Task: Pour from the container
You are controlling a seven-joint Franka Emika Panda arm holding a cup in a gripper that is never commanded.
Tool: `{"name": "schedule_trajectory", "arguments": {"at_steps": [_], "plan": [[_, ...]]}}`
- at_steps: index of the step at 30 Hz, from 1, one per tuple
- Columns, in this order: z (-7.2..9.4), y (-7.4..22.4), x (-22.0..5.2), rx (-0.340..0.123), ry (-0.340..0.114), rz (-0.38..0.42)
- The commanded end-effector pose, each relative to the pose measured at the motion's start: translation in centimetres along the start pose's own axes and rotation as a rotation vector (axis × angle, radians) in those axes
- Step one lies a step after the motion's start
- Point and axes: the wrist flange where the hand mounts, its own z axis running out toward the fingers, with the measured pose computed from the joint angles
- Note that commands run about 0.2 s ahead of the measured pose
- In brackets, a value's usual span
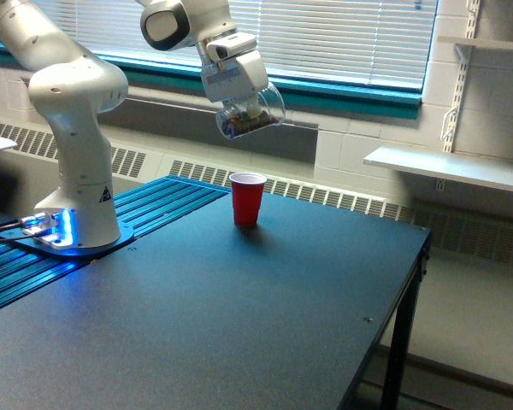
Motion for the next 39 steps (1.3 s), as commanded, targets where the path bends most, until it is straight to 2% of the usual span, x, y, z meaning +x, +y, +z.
{"name": "schedule_trajectory", "arguments": {"at_steps": [1,32,39], "plan": [[0.7,-0.9,-1.3,0.013,-0.034,-0.059],[0.0,-2.8,-2.1,0.059,-0.033,-0.226],[0.4,-2.0,-2.5,0.059,-0.065,-0.300]]}}
